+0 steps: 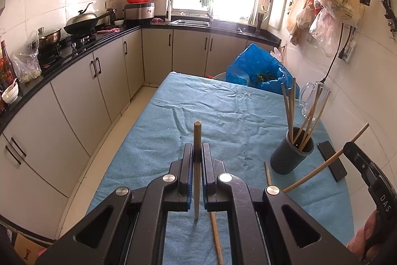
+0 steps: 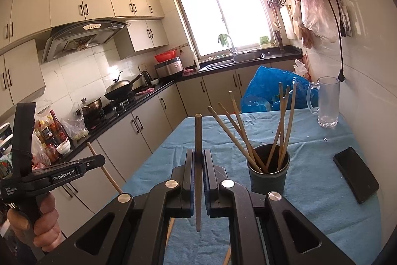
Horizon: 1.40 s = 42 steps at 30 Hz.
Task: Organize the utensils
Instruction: 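Lift both held chopsticks and carry them above the black holder cup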
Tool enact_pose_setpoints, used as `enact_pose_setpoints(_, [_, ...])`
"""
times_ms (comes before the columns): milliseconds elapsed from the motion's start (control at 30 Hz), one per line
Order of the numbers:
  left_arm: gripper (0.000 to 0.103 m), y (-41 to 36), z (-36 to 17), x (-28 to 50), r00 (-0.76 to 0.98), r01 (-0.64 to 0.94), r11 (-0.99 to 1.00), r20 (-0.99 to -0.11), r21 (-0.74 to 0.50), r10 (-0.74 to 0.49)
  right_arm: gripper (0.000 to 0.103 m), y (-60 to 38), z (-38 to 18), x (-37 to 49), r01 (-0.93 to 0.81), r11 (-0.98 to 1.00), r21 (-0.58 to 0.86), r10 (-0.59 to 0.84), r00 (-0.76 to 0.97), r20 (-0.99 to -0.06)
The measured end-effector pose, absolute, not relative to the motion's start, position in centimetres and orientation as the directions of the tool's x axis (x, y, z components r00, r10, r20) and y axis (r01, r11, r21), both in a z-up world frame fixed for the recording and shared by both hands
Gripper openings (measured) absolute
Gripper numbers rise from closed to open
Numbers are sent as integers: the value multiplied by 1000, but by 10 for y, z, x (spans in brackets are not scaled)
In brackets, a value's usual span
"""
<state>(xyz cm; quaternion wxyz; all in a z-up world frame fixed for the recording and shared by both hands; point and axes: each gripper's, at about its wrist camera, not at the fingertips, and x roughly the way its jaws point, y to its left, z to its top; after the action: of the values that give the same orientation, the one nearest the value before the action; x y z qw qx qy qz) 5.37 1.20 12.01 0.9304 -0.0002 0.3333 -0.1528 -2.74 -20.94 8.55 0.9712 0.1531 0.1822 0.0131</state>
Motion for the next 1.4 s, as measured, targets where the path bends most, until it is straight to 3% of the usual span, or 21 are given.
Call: enact_pose_setpoints(1400, [6, -91, 159, -3, 741, 454, 890, -572, 41, -352, 7, -288, 102, -116, 106, 911, 398, -19, 976, -215])
